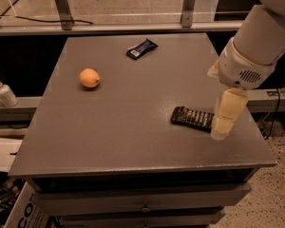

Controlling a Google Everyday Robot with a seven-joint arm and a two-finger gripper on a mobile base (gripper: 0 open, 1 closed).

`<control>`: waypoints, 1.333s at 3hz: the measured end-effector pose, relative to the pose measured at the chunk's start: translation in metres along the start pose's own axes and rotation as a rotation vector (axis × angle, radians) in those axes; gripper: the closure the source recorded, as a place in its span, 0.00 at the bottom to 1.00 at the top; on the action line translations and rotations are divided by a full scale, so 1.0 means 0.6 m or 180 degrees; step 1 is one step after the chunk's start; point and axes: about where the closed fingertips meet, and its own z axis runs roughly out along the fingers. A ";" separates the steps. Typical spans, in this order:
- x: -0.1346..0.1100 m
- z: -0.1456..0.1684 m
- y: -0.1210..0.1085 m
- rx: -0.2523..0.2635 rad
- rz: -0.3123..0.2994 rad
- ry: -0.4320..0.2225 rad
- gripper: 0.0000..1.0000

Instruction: Move rxbar chocolate near rxbar blueberry

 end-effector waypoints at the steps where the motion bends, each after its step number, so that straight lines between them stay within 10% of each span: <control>1: -0.003 0.027 -0.004 -0.0036 -0.0009 0.0010 0.00; 4: -0.001 0.101 -0.026 -0.0049 -0.0006 0.0082 0.00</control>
Offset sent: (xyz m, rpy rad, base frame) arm 0.0173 0.0128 -0.0390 -0.0112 0.0210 0.0146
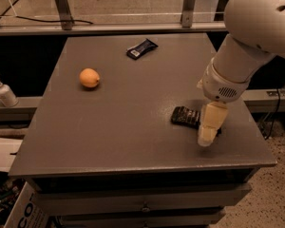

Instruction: Move rxbar chocolate near rxbar blueberry

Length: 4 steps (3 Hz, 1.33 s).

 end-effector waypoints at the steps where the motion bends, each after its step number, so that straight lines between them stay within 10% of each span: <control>1: 0.004 0.012 -0.003 -0.0001 0.0014 0.0012 0.00; 4: 0.009 0.025 -0.001 -0.0002 0.0028 0.0008 0.65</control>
Offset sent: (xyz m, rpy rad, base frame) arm 0.0026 -0.0025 -0.0201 -0.0036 -0.0043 -0.0025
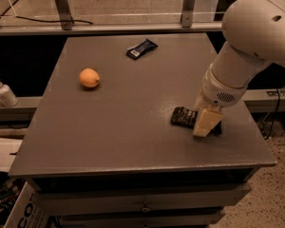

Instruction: Move rxbar chocolate near rxbar blueberry

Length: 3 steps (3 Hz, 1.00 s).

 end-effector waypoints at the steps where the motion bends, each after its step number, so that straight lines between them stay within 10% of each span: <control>1: -0.001 -0.007 -0.001 0.0001 0.0001 -0.0001 0.88; 3: -0.037 -0.099 -0.091 0.0231 0.0029 -0.0119 1.00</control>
Offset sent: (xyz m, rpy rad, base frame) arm 0.0241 -0.0070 0.0525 0.0321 -0.0659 -0.0398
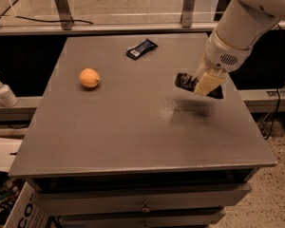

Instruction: Move rxbar chocolate near rxbar blueberry

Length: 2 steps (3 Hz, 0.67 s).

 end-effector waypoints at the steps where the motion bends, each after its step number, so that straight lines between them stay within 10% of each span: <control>1: 0.000 0.000 0.000 0.0000 0.0000 0.0000 1.00; 2: -0.003 -0.007 -0.025 0.0189 -0.0009 -0.0062 1.00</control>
Offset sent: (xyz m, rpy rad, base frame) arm 0.0364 -0.0079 0.0170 0.0203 -0.1540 -0.0240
